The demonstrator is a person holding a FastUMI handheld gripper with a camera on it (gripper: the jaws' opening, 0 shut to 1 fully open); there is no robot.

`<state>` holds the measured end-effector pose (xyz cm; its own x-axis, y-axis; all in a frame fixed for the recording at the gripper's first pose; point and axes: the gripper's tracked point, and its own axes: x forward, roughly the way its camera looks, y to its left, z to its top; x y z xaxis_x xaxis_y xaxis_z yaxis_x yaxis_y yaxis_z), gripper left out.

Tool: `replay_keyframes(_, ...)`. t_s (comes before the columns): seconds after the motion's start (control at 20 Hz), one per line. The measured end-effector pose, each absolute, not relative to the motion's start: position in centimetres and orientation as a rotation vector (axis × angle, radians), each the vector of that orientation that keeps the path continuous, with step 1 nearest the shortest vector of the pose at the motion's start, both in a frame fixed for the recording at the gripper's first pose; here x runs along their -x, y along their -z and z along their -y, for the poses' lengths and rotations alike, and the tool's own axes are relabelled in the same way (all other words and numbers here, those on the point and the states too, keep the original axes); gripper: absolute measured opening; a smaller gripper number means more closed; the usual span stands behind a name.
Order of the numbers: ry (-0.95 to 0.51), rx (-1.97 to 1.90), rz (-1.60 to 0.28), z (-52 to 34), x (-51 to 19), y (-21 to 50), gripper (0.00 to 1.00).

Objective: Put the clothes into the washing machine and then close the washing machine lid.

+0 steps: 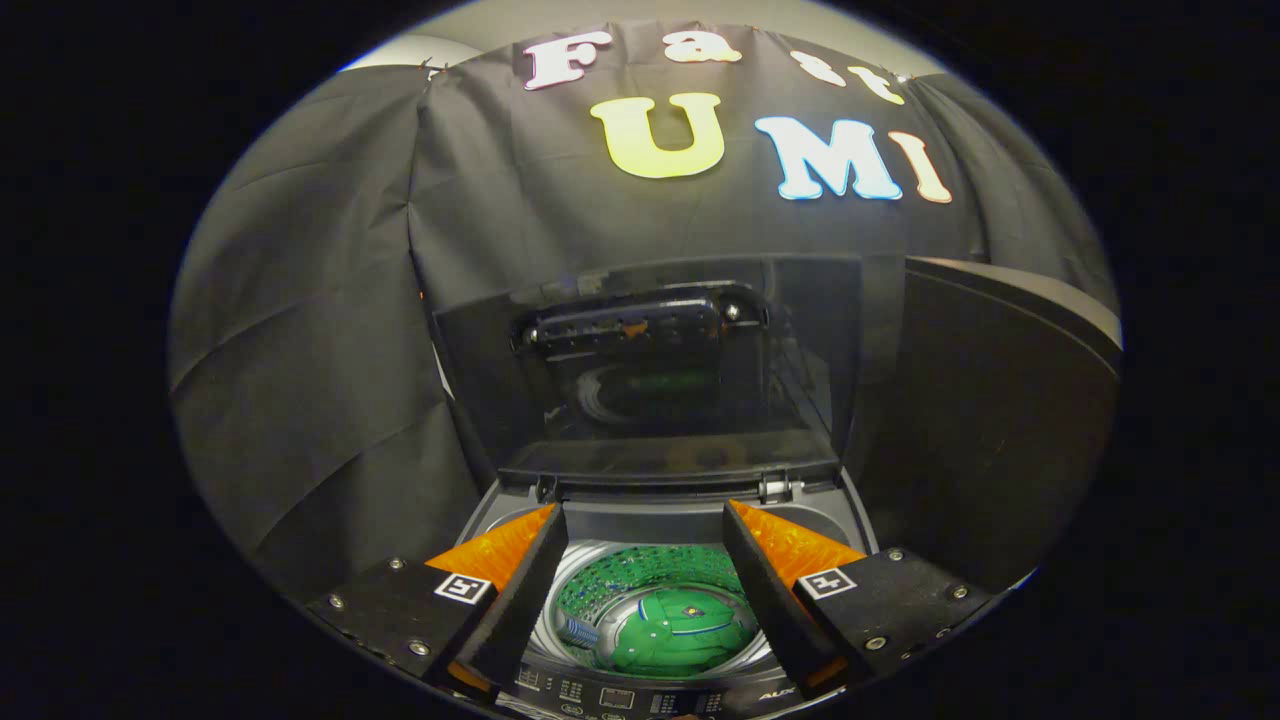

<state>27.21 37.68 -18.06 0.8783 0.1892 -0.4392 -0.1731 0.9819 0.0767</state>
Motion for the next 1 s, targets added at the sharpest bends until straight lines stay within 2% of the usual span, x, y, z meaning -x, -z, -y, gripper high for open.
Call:
replay_keyframes(0.45, -0.200, 0.025, -0.214, -39.0, -31.2, 8.5, 0.96)
replay_keyframes(1.0, -0.102, 0.009, -0.189, -39.4, -40.2, 4.5, 0.95)
